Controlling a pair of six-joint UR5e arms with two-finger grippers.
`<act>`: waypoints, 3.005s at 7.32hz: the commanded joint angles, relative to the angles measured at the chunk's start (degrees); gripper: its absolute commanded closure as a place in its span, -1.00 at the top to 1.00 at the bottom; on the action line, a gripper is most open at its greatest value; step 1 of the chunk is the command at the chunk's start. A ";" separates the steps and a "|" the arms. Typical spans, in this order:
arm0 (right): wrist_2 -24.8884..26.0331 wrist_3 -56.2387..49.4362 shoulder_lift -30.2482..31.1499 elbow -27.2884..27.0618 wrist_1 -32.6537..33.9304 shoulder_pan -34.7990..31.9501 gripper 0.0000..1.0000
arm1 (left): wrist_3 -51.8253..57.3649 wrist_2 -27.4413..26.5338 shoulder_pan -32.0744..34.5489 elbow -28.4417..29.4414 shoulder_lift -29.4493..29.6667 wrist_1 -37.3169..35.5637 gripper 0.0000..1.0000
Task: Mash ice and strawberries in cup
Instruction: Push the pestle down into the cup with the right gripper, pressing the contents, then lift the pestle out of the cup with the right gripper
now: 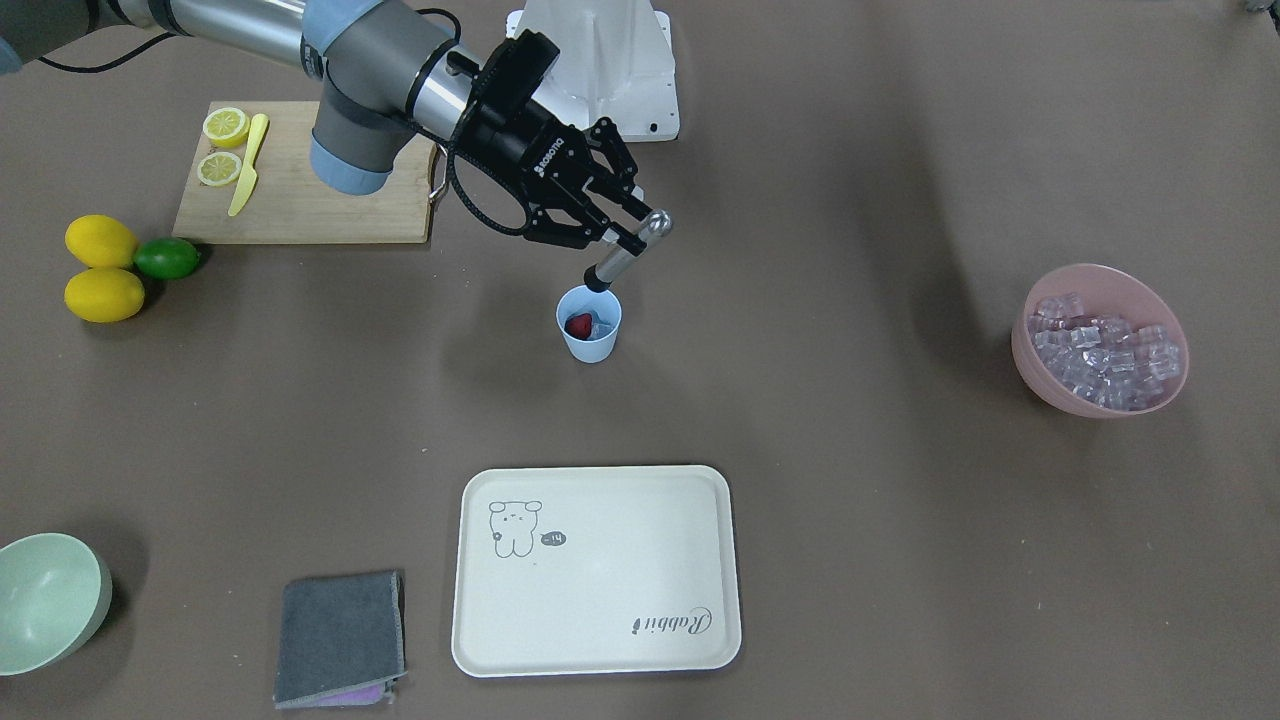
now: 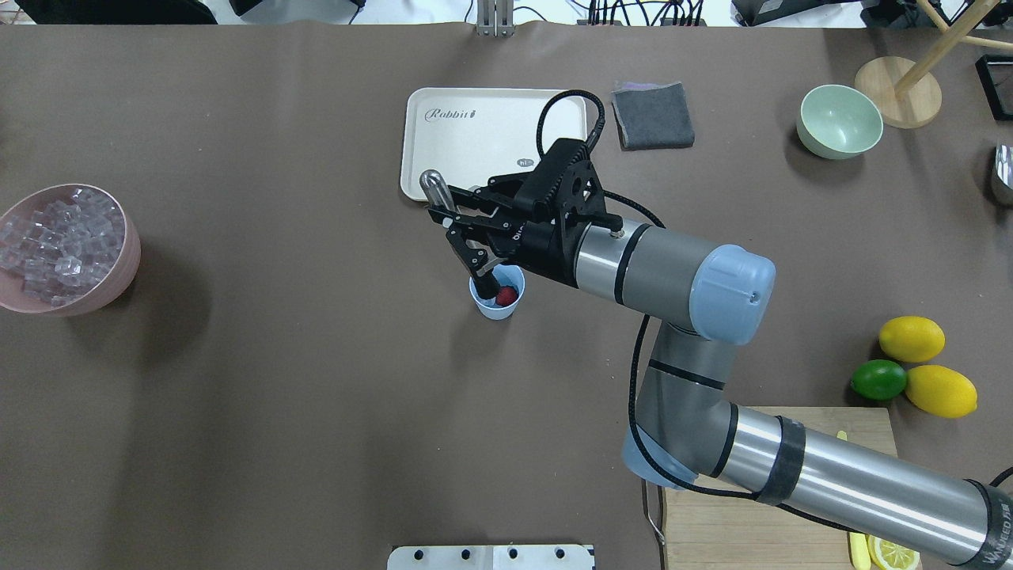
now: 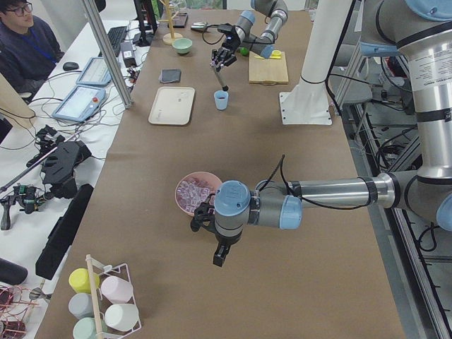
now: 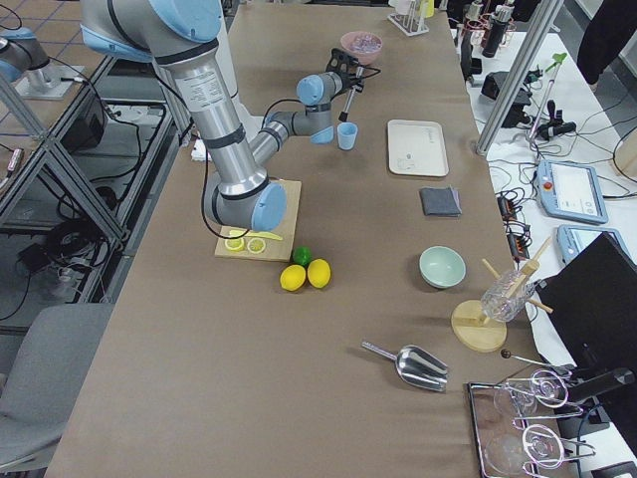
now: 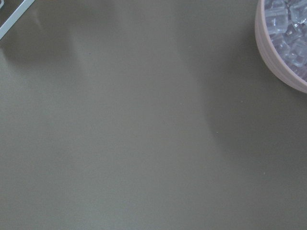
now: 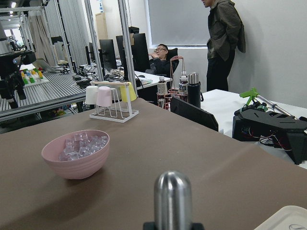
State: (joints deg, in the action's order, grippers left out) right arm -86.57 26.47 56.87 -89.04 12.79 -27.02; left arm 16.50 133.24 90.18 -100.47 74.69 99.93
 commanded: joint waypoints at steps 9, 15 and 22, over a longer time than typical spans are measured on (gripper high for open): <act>0.26 0.69 -2.46 6.79 -6.67 -1.27 -1.00 | 0.03 0.00 0.00 0.01 -0.08 -0.09 0.99; 0.00 21.50 6.19 -22.30 42.29 -3.92 -1.00 | 0.03 0.00 0.00 0.01 0.01 -0.09 0.99; -32.94 29.24 10.28 -10.93 73.43 -19.18 -1.00 | 0.03 0.00 0.00 0.45 0.10 -0.18 0.99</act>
State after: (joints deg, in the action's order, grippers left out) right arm -114.98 63.22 66.86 -104.92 85.03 -42.58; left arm 16.52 133.24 90.18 -100.08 74.72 99.75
